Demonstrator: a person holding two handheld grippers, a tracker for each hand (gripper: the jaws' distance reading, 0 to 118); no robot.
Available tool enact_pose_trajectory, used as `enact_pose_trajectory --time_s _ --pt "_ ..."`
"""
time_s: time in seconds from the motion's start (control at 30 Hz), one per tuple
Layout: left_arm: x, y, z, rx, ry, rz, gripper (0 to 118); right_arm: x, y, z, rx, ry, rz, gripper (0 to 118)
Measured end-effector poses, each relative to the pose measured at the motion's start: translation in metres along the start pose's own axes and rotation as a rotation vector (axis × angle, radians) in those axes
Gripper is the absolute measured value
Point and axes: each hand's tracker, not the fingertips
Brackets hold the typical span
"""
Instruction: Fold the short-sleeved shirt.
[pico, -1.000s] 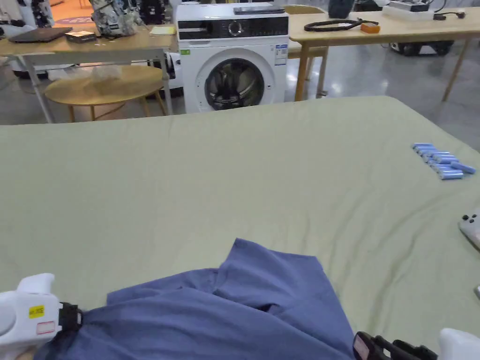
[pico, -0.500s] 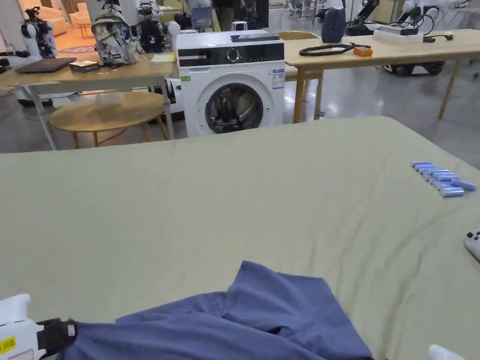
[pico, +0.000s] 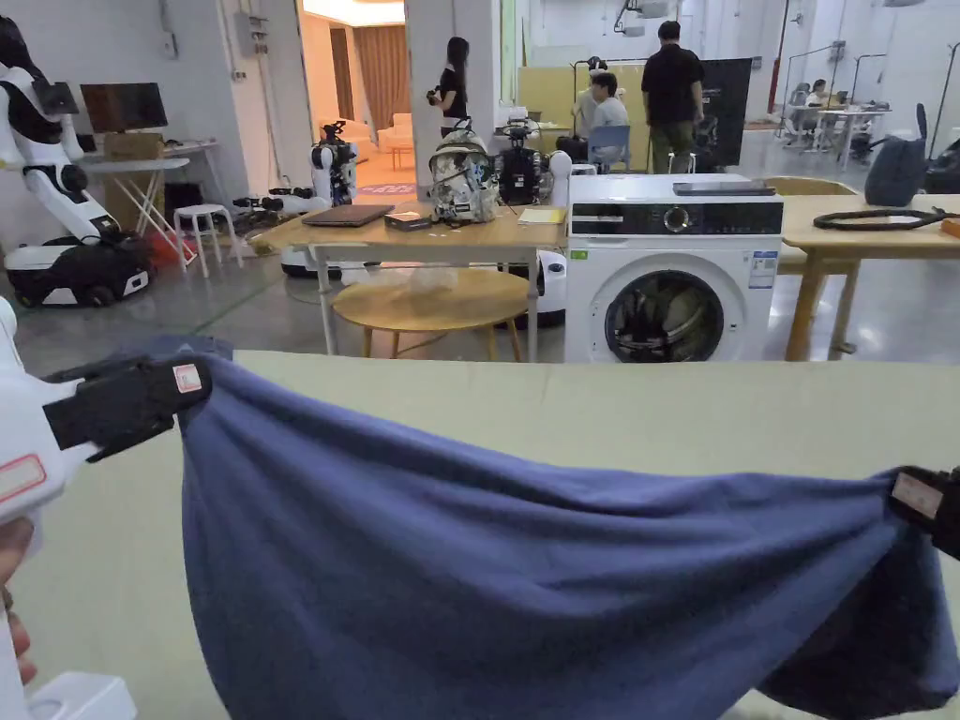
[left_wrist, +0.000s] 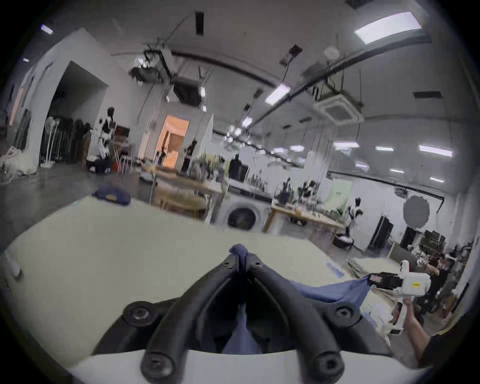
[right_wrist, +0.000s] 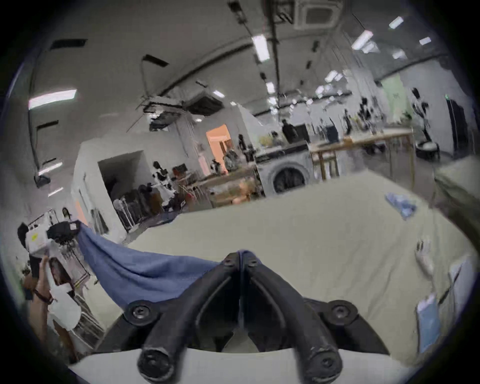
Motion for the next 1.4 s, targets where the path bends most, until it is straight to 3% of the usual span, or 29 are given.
enact_pose_trajectory --time_s 0.23,0.37,0.5,0.53,0.8,1.1,1.4 --pt "0.024 0.076 -0.025 0.076 0.006 -0.102 0 -0.035 0.111 -0.031 0.109 0.026 0.050 0" --pt "0.038 0.105 -0.045 0.094 -0.020 -0.090 0 -0.045 0.161 -0.049 0.153 0.015 0.094 0" --pt "0.038 0.128 -0.079 0.102 0.032 -0.154 0 -0.054 0.205 -0.073 0.189 -0.060 0.164 0" --pt "0.036 0.132 -0.090 0.096 0.035 -0.147 0 -0.073 0.207 -0.074 0.183 -0.071 0.186 0" --pt "0.014 0.152 -0.177 0.120 0.039 -0.068 0 -0.057 0.251 -0.148 0.171 -0.136 0.192 0" --pt "-0.005 0.140 -0.235 0.037 0.079 -0.103 0 -0.037 0.260 -0.210 0.136 -0.172 0.183 0" --pt "-0.021 0.062 -0.237 -0.046 0.066 -0.073 0 -0.005 0.183 -0.243 0.020 -0.201 0.194 0"
